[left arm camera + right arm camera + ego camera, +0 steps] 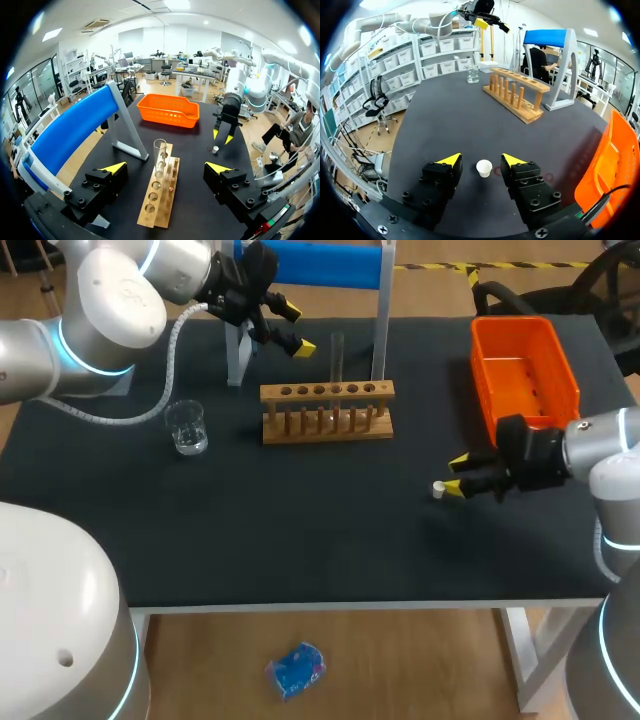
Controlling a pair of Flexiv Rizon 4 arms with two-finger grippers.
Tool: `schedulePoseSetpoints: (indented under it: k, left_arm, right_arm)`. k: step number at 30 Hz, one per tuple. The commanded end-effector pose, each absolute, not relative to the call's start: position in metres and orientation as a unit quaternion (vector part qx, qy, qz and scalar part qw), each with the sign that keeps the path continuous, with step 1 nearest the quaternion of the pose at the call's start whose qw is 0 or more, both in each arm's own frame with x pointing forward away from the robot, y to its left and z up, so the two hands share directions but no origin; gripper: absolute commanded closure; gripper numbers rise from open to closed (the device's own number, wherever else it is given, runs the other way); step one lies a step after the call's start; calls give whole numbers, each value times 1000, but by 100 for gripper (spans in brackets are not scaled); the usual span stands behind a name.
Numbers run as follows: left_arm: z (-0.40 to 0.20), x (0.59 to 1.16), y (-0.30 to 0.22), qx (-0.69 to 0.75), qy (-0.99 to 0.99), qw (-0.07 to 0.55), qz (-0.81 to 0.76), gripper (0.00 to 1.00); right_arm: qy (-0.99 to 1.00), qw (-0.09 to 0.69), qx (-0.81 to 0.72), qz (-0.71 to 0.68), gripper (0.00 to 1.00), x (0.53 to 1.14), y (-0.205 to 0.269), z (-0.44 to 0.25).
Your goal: Invert the test tube, pick up the pipette, mount the tip to pipette, aspirate from beaker and dispense into the tube, eject the tip, return the pipette, and cap with the stopper.
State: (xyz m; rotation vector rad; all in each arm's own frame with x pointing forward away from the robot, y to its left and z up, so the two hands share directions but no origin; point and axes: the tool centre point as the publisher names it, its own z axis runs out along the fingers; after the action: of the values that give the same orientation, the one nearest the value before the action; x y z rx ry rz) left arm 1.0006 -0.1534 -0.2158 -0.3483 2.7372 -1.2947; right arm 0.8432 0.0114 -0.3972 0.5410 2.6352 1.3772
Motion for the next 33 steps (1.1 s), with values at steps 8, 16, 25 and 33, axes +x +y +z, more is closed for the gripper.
schedulePoseSetpoints:
  k: [8, 16, 25, 33]
  left_arm:
    - [-215, 1002, -153, -114, 898, 45, -422, 0]
    - [-215, 1002, -153, -114, 898, 45, -422, 0]
    - [-215, 1002, -153, -114, 898, 45, -422, 0]
    - [-215, 1002, -153, -114, 898, 45, -422, 0]
  right_arm:
    - [873, 50, 178, 451, 51, 846, 17, -407]
    - [876, 41, 180, 445, 48, 846, 20, -416]
    - [878, 36, 181, 443, 50, 847, 22, -421]
    - [879, 32, 184, 439, 51, 849, 22, -425]
